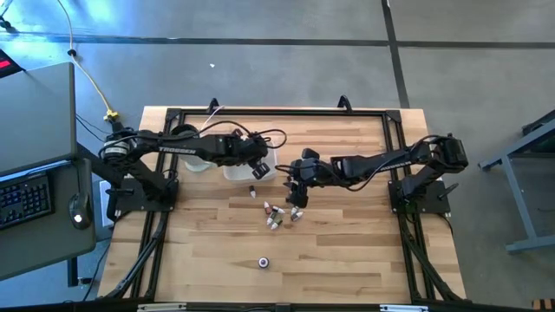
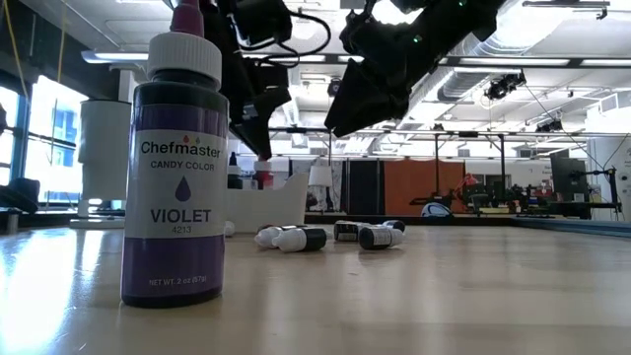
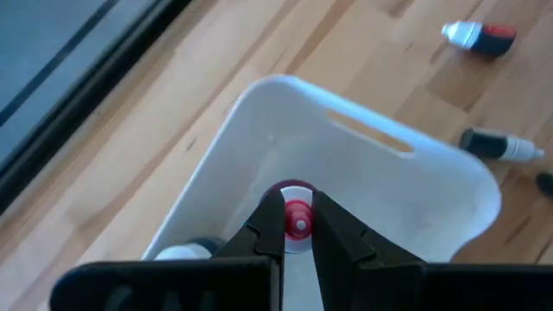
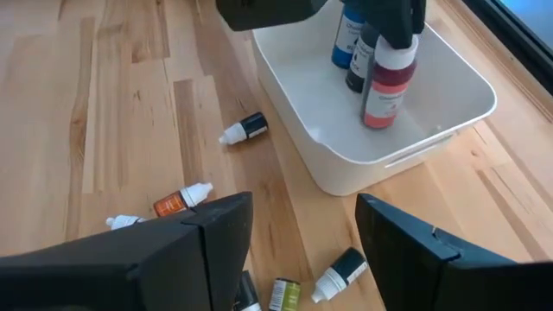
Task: Pick & Place food coloring
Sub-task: Put the large pink food coloring bottle into the white bin
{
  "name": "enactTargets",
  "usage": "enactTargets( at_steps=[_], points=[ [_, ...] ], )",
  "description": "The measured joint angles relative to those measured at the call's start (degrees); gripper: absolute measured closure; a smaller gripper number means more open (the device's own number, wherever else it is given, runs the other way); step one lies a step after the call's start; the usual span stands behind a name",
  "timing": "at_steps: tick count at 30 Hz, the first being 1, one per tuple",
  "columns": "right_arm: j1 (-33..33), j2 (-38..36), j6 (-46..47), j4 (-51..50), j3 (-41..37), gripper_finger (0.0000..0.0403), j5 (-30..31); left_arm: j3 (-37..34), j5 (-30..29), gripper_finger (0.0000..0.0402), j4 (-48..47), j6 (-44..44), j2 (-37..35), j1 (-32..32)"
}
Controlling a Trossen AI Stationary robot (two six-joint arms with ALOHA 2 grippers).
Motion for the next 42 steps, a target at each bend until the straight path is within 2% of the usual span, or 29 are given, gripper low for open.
enactTargets(
  at_steps=[8,13,22,42],
  points=[
    [0.00,0.00,-0.43,-1.12,0.00,0.0203,-0.04,0.02,-0.90,0.0377,-0.03,-1.41,-0.04,2.12],
    [0.00,0.00,-1.31,-2.13,0.00,0.0202,-0.04,0.02,5.61,0.0377,1.06,-1.68,-0.04,6.55],
    [0.00,0.00,-1.33,-2.35,0.00,0.0205,-0.04,0.07,9.57,0.0365,-1.96,-1.39,-0.26,10.60],
    [0.00,0.00,-1.36,-2.19,0.00,0.0206,-0.04,-0.04,8.90,0.0323,-1.17,0.48,-0.13,10.45]
  ],
)
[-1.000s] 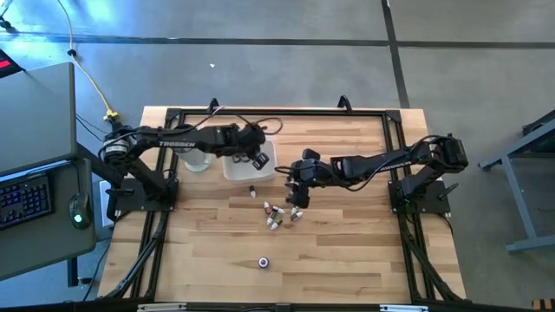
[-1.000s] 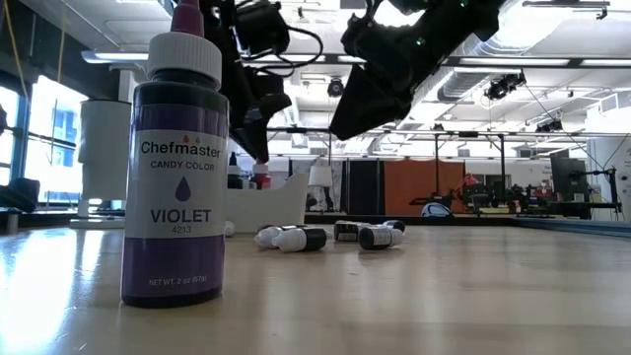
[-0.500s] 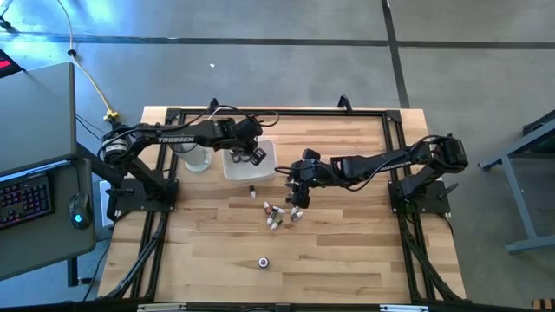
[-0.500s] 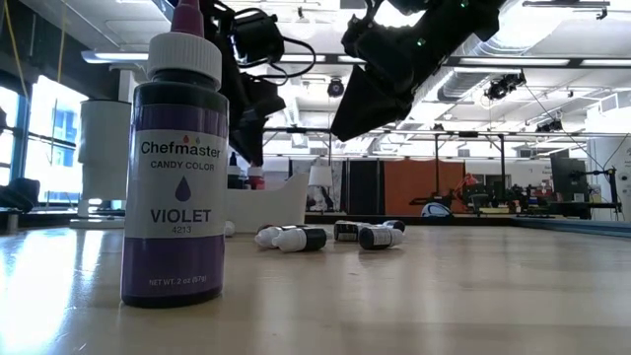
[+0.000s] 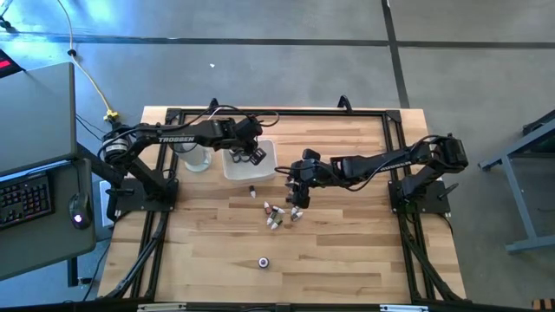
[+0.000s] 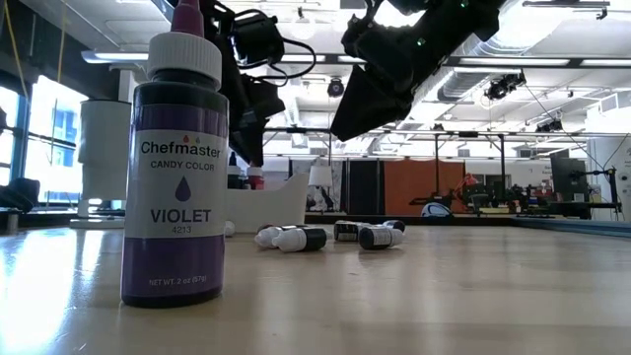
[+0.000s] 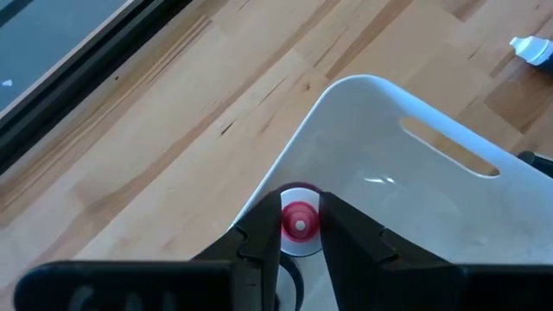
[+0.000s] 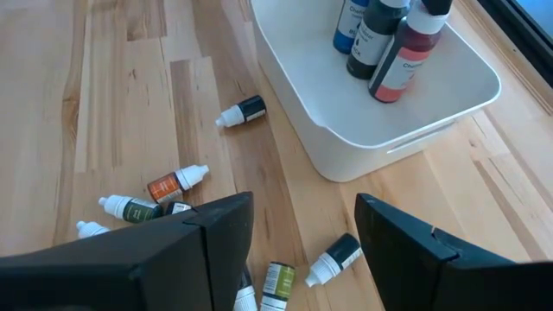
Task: Pick & Place food coloring
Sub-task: Put the large pink food coloring bottle into the white bin
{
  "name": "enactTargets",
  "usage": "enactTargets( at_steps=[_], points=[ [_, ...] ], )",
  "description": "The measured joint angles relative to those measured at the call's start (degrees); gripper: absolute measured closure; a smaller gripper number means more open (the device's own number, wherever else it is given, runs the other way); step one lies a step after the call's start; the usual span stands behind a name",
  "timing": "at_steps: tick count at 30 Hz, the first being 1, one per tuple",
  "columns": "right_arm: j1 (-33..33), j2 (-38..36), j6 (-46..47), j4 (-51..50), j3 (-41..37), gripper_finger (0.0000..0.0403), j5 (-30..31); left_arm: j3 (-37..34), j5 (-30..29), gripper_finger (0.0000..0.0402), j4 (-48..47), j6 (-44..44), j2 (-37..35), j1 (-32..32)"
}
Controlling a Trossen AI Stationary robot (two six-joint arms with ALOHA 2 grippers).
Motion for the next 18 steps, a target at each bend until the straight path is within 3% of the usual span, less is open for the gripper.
enactTargets(
  at_steps=[18],
  points=[
    [0.00,0.00,-0.02,0.00,0.00,0.0206,0.00,1.01,1.30,0.0243,-0.66,2.58,0.06,0.00]
  ],
)
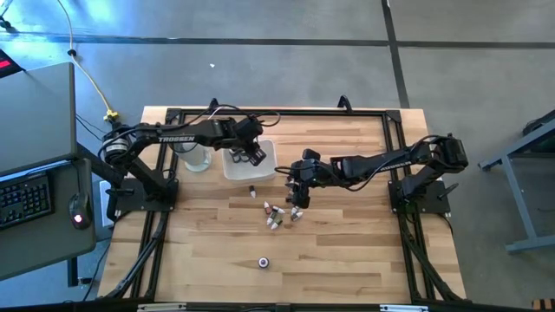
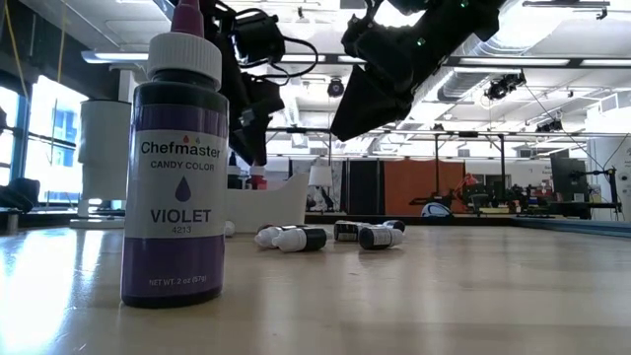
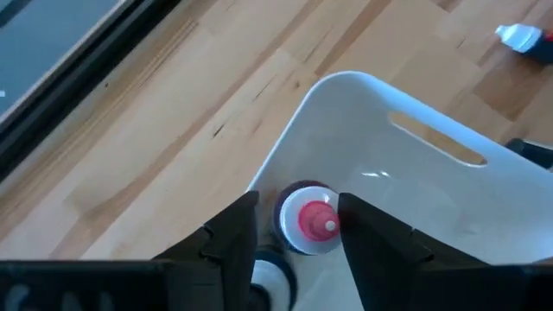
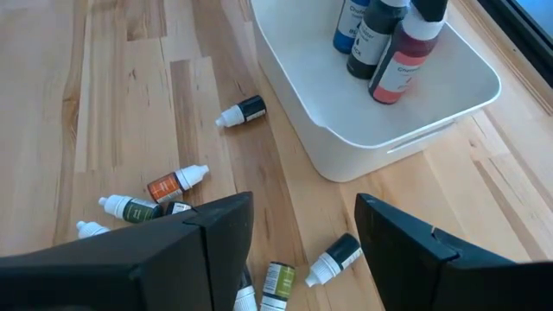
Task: Pick & Place food coloring
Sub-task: Put the large pink food coloring bottle into the white bin, then put the large violet food coloring bottle into the white bin
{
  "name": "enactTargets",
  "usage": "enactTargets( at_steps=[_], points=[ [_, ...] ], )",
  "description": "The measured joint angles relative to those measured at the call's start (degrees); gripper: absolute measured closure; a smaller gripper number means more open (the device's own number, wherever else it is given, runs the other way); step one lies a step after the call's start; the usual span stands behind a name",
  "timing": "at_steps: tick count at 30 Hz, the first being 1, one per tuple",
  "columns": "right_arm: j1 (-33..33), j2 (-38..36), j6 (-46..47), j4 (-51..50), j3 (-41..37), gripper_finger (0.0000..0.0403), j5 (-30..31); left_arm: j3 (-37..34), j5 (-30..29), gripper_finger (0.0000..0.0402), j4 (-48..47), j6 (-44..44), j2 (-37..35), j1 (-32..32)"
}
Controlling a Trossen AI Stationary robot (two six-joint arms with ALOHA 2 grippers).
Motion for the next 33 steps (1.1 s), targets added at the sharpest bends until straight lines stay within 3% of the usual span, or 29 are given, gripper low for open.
enactTargets(
  at_steps=[6,16,21,24,26,29,33],
  points=[
    [0.00,0.00,0.00,0.00,-0.02,0.0206,0.00,6.04,-0.80,0.0243,-5.47,0.00,0.05,0.00],
    [0.18,0.00,-0.04,0.02,-0.02,0.0206,-0.02,25.86,-1.37,0.0243,-32.68,0.61,0.02,-1.23],
    [2.33,0.15,-1.08,0.71,-0.02,0.0209,-1.90,32.30,-8.96,0.0243,-44.44,-3.67,-4.02,-6.36],
    [4.93,1.35,-4.73,5.50,-0.02,0.0217,-2.86,31.93,-12.48,0.0243,-47.59,-7.21,-8.66,-11.25],
    [6.84,2.51,-6.38,9.95,-0.04,0.0223,-7.02,29.46,-15.16,0.0243,-47.79,-10.46,-12.51,-15.54],
    [9.78,4.64,-8.23,17.93,-0.04,0.0233,-14.57,23.87,-20.24,0.0243,-45.39,-15.85,-17.87,-22.68],
    [13.51,8.21,-8.55,30.00,-0.03,0.0246,-17.35,13.14,-24.80,0.0243,-41.21,-23.57,-23.98,-32.00]
  ],
)
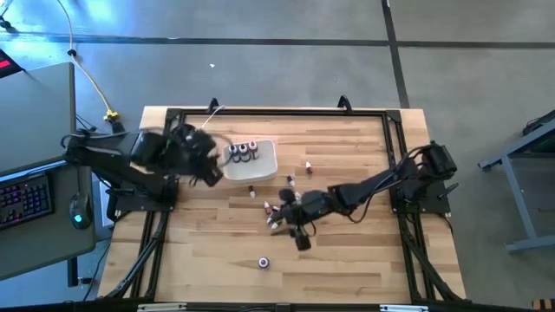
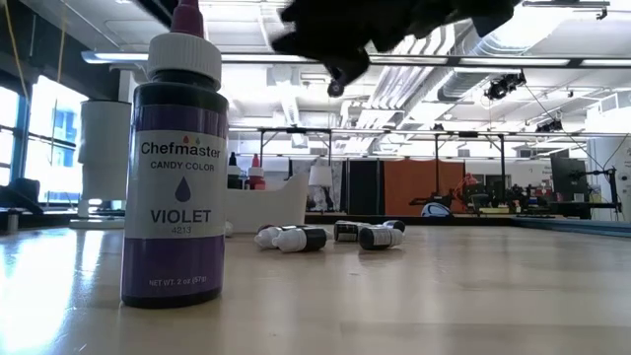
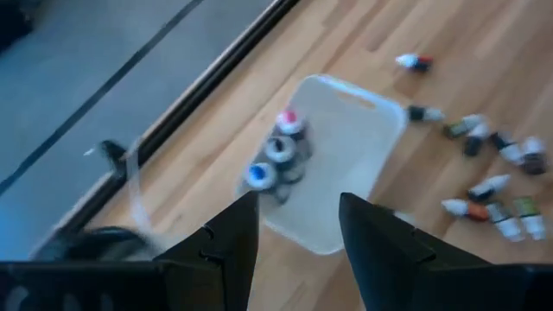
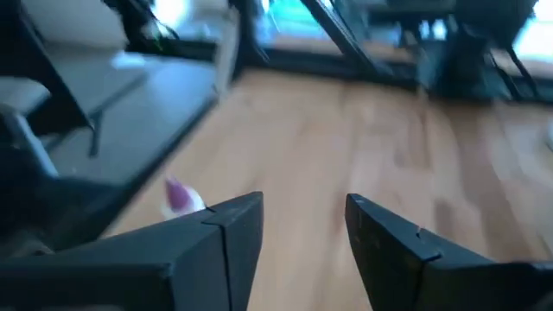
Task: Pick & Place food coloring
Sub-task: Put the large violet food coloring bottle into the white bin
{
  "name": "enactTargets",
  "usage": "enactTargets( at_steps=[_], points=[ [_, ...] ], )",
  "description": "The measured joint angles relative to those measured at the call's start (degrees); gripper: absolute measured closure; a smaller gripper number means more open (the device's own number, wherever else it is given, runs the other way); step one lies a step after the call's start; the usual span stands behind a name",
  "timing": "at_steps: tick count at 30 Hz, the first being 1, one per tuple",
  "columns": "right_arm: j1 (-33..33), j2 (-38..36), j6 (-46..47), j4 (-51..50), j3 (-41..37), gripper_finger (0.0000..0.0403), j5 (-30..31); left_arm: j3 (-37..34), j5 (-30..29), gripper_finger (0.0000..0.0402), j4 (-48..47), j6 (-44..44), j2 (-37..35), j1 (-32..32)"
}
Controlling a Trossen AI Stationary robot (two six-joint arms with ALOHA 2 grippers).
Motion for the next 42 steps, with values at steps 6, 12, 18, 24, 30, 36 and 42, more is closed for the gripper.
enactTargets(
  at_steps=[6,12,18,24,30,36,42],
  points=[
    [5.18,5.88,1.03,12.34,0.52,0.0262,-0.06,-15.04,-4.99,0.0243,11.31,-7.13,-5.83,-10.62],
    [8.77,10.63,3.45,14.45,5.38,0.0264,0.64,-20.04,-5.49,0.0243,18.82,-7.76,-6.04,-15.62],
    [10.34,14.63,-0.26,10.71,9.91,0.0265,6.26,-20.06,-9.03,0.0243,25.04,-7.28,-5.05,-18.75],
    [9.58,14.65,3.70,7.33,9.94,0.0265,7.99,-20.07,-12.24,0.0243,28.22,-7.20,-3.26,-22.78],
    [9.91,15.82,3.57,7.13,9.93,0.0265,7.41,-20.07,-12.26,0.0243,28.73,-7.77,-1.04,-25.20],
    [9.75,17.56,3.61,7.04,9.96,0.0265,7.76,-20.07,-13.15,0.0243,29.05,-7.91,-1.11,-25.02],
    [9.24,18.48,3.63,7.62,10.08,0.0270,7.77,-20.07,-12.52,0.0243,29.13,-7.99,-1.12,-25.02]
  ],
)
